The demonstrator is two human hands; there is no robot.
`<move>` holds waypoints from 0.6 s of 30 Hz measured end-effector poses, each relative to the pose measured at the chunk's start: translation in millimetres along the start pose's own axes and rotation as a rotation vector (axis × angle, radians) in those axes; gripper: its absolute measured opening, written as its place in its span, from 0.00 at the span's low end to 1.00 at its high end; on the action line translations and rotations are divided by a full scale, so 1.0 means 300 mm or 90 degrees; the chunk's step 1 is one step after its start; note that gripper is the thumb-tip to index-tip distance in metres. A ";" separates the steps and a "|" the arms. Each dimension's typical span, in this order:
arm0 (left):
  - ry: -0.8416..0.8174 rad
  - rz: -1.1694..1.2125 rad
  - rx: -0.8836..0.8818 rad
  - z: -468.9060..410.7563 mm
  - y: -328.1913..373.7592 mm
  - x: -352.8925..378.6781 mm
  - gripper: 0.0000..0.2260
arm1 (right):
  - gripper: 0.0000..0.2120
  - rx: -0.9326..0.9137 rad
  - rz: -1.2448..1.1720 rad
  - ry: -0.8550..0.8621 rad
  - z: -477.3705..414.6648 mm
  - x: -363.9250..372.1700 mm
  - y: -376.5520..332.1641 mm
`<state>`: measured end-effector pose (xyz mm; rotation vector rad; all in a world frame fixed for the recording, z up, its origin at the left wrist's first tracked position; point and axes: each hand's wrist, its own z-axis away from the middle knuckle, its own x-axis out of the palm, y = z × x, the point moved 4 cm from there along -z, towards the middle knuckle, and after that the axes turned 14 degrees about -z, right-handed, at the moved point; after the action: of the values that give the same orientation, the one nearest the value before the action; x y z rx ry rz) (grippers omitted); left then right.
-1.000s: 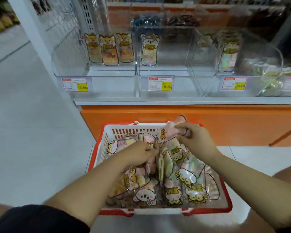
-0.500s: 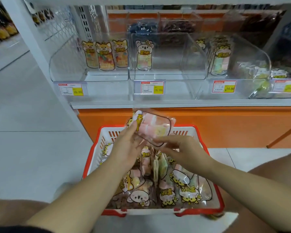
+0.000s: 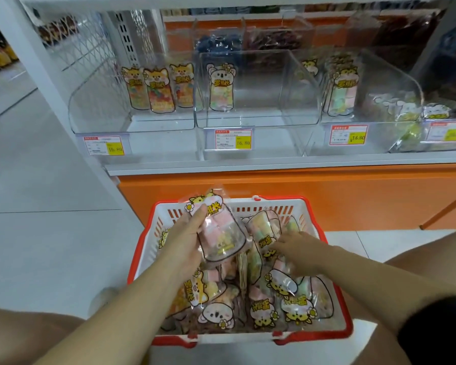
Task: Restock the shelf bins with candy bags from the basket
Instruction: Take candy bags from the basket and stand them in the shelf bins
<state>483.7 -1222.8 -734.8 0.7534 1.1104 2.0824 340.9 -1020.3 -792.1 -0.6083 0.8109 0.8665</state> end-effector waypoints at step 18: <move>-0.096 0.022 -0.099 0.091 -0.029 0.148 0.27 | 0.23 0.080 -0.424 0.532 0.259 -0.393 -0.195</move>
<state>478.3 -1171.9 -721.4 0.8422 0.8490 2.0761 372.1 -1042.3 -644.1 -1.0691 1.2861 -0.0884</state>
